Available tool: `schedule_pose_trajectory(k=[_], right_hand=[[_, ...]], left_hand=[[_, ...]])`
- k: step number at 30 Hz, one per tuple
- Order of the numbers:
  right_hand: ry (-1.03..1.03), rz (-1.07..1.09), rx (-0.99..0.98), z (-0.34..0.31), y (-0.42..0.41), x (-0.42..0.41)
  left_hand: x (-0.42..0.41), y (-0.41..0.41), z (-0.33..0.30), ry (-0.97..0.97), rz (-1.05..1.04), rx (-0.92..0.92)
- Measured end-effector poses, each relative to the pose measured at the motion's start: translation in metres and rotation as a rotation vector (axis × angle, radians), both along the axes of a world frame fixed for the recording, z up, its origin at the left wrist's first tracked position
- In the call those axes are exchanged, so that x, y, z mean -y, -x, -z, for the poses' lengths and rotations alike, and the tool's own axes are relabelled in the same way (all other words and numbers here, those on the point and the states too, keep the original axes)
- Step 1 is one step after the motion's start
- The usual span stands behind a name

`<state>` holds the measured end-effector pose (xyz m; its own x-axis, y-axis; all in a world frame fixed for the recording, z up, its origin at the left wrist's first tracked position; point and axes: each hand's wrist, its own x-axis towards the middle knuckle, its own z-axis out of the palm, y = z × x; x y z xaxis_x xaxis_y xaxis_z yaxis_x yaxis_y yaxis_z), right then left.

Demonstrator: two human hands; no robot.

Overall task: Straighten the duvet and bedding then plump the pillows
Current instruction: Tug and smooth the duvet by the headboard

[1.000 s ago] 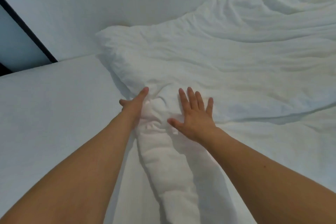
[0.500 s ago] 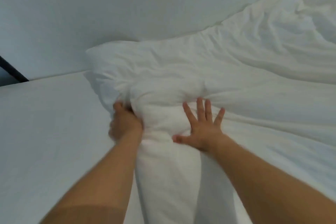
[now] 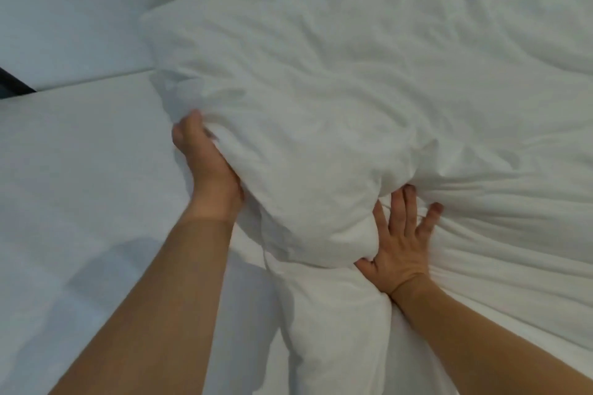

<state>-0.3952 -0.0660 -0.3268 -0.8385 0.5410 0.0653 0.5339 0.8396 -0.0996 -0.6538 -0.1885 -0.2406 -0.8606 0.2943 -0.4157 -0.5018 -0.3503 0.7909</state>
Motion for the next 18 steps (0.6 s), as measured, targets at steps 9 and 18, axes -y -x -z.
schedule_pose_trajectory(k=[9,18], right_hand=[[0.001,0.001,-0.021,-0.008,0.001,0.003],[-0.044,-0.024,-0.072,0.000,-0.002,-0.002]], left_hand=[[-0.084,0.109,-0.090,0.804,-0.050,-0.484],[-0.041,-0.020,-0.033,0.259,0.416,0.141]])
